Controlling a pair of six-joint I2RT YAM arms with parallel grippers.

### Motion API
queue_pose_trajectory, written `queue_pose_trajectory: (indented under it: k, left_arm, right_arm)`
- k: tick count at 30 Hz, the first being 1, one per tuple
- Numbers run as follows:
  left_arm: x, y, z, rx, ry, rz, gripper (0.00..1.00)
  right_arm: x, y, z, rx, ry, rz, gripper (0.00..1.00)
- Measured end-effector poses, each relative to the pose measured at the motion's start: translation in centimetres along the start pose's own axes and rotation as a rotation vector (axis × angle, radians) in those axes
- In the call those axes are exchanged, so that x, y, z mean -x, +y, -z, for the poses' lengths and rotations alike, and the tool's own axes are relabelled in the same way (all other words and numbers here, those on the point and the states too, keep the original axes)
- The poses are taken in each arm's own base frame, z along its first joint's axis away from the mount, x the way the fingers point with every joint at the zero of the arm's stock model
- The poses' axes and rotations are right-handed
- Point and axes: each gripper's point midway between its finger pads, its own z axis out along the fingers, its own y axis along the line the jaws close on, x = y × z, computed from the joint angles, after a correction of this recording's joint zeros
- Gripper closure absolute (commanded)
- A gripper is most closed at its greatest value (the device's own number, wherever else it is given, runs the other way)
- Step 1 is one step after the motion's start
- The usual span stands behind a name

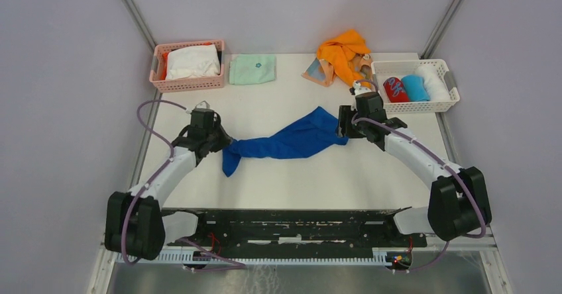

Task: Roll the towels
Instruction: Flatten out the towel at the center of the board.

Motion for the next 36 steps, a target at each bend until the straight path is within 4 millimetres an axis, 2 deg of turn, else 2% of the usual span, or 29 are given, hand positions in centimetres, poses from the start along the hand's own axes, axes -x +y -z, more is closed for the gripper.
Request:
queue_pose_trajectory:
  k: [3,9,11,17,21,28,36]
  left_arm:
    - [0.8,0.7,2.0,0.004,-0.094,0.053,0.60]
    - [-1.8,4.2,3.8,0.085,-0.123,0.104,0.50]
    - [-1.7,4.6,4.2,0.105,-0.127,0.103,0.46]
    - [0.9,2.3,5.0,0.065,-0.145,0.081,0.38]
    - [2.1,0.7,4.3,0.035,-0.119,0.035,0.35]
    - [0.6,-2.1,1.7,0.015,-0.008,-0.081,0.33]
    - [-2.1,-2.8,-0.5,0.019,0.077,-0.151,0.33]
  right_arm:
    - [0.1,0.4,0.4,0.017,-0.005,0.039,0.31]
    - [-0.4,3.0,0.2,0.094,0.014,0.127,0.32]
    - [-0.5,3.4,-0.5,0.097,0.031,0.145,0.35]
    - [-0.9,3.8,-3.5,0.088,0.098,0.220,0.41]
    - [-0.7,5.3,-5.6,0.076,0.117,0.308,0.41]
    - [1.6,7.4,-9.5,0.008,0.095,0.451,0.41]
    - [2.1,7.5,-12.4,-0.059,0.112,0.520,0.44]
